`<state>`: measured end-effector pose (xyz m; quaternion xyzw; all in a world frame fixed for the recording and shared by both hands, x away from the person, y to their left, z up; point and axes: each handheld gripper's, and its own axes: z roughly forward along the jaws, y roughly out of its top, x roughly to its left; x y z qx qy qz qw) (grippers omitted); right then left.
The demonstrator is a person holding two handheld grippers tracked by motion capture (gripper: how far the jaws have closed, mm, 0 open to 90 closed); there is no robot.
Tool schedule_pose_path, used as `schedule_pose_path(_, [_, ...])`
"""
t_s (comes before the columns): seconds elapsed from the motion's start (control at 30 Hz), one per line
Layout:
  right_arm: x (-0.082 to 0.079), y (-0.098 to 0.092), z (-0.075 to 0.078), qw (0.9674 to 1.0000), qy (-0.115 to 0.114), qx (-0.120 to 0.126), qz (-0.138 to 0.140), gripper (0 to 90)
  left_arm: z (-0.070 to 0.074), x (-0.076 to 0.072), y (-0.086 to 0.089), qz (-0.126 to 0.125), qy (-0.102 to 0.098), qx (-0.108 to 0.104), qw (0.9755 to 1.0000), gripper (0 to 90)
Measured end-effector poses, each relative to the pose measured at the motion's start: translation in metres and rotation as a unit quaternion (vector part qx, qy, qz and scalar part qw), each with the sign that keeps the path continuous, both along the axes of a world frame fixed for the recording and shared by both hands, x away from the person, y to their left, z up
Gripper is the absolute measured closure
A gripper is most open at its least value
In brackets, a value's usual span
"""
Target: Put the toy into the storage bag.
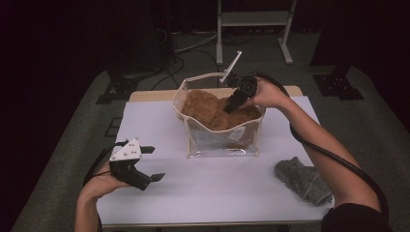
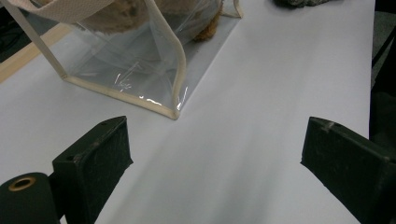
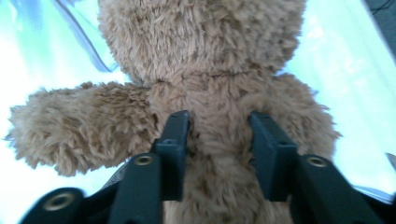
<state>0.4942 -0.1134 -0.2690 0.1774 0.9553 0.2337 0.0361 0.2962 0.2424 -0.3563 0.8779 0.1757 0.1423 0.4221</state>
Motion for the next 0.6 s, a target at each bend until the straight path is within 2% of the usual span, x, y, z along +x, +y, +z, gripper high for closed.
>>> schedule_pose_path(0.17, [-0.006,-0.015,0.011,0.9993,-0.004,0.036,-0.006,49.7,0.0,-0.001,0.001,0.001,0.001,-0.003,1.0,7.3])
schedule_pose_path(0.6, [-0.03,-0.047,0.033,0.9967,-0.02,0.078,-0.004,47.1,-0.001,-0.001,-0.001,0.001,0.002,-0.002,1.0,7.2])
